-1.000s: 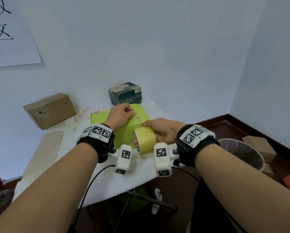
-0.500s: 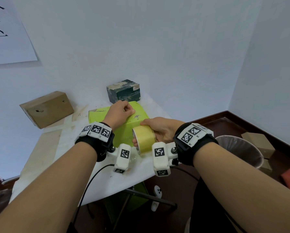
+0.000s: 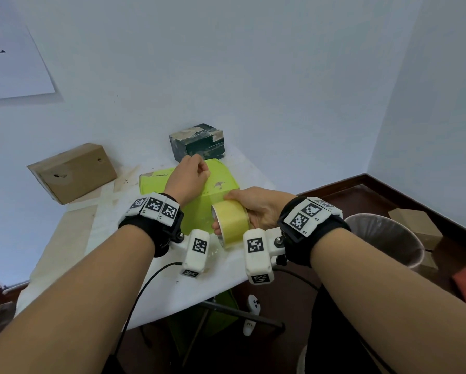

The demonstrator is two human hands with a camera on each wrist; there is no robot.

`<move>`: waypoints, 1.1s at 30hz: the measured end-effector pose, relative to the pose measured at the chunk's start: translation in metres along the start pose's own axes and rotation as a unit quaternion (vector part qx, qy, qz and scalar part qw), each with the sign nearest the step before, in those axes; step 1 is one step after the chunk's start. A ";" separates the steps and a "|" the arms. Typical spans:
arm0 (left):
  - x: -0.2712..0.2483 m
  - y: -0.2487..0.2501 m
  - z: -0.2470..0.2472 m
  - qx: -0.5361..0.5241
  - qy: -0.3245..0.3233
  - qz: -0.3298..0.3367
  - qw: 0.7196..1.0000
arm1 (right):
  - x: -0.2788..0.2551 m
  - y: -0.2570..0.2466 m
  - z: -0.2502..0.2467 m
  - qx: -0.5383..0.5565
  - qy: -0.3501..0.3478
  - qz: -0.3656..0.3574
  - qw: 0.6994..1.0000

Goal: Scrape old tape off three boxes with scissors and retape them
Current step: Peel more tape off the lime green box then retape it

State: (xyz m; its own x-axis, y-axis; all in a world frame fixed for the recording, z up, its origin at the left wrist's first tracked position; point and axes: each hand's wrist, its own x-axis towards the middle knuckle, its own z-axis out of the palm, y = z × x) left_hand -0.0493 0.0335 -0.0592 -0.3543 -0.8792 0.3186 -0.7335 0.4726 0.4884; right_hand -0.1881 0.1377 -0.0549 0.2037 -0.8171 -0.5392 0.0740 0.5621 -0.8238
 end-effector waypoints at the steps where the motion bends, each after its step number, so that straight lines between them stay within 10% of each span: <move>1: 0.000 0.000 -0.001 0.001 0.003 -0.005 1.000 | 0.000 0.000 0.000 0.000 -0.001 -0.001 1.000; 10: -0.017 -0.013 -0.022 -0.088 -0.072 0.028 0.993 | 0.005 0.002 -0.003 -0.006 -0.011 0.001 1.000; 20: -0.036 -0.009 -0.017 0.129 -0.161 0.157 0.966 | 0.008 0.003 -0.004 -0.011 -0.007 -0.008 1.000; 33: -0.037 -0.012 -0.013 0.127 -0.194 0.169 0.958 | 0.005 0.005 -0.002 -0.013 0.003 -0.022 1.000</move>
State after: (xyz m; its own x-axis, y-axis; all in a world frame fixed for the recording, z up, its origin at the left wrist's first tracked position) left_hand -0.0202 0.0609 -0.0658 -0.7490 -0.6584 0.0735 -0.6392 0.7474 0.1813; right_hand -0.1889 0.1364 -0.0622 0.1944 -0.8415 -0.5040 0.0580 0.5228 -0.8505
